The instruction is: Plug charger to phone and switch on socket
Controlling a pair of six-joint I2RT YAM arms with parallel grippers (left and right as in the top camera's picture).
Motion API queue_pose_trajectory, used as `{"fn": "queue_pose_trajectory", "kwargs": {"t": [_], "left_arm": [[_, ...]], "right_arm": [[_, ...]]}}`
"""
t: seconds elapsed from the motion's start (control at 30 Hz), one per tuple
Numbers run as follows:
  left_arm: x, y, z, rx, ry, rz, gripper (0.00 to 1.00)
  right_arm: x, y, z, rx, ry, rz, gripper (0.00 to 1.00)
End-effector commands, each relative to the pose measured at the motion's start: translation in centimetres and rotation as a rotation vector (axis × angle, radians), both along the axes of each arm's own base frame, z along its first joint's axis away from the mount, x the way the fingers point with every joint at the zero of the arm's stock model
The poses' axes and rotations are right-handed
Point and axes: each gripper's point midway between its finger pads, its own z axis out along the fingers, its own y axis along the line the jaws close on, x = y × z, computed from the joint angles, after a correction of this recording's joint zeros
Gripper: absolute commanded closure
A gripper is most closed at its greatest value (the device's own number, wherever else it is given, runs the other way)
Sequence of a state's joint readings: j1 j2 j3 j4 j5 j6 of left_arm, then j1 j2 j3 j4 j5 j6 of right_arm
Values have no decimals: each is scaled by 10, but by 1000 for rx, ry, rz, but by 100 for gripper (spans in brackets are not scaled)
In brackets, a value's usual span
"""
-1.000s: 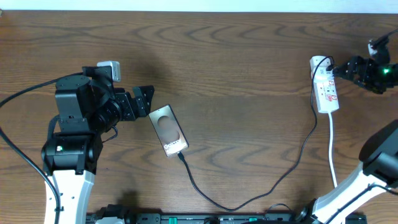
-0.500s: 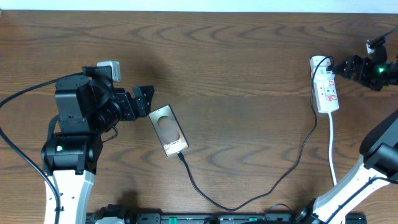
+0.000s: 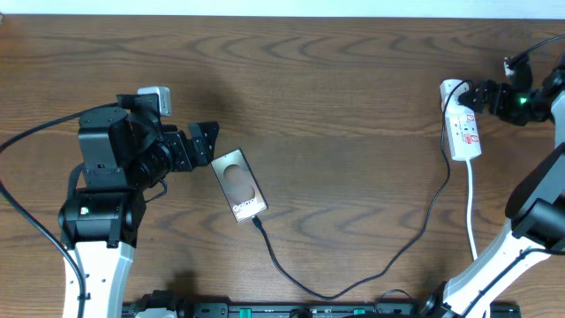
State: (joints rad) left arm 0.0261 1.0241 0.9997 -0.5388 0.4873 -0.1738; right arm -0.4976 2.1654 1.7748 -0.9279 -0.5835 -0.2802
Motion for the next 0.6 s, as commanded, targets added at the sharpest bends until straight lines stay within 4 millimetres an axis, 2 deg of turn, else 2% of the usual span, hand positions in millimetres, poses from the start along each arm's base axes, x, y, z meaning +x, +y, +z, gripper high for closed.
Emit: {"fn": "queue_pose_trajectory", "kwargs": {"t": [0.0,0.3,0.57], "left_arm": [[2,3,7,23,-26,0,8],[2,3,7,23,-26,0,8],[2,3,7,23,-26,0,8]], "right_arm": [[-2,11,-15,18,26,13,1],[-5,26,-35,23,35,38,1],[-1,37,-40,16,24,65,1]]}}
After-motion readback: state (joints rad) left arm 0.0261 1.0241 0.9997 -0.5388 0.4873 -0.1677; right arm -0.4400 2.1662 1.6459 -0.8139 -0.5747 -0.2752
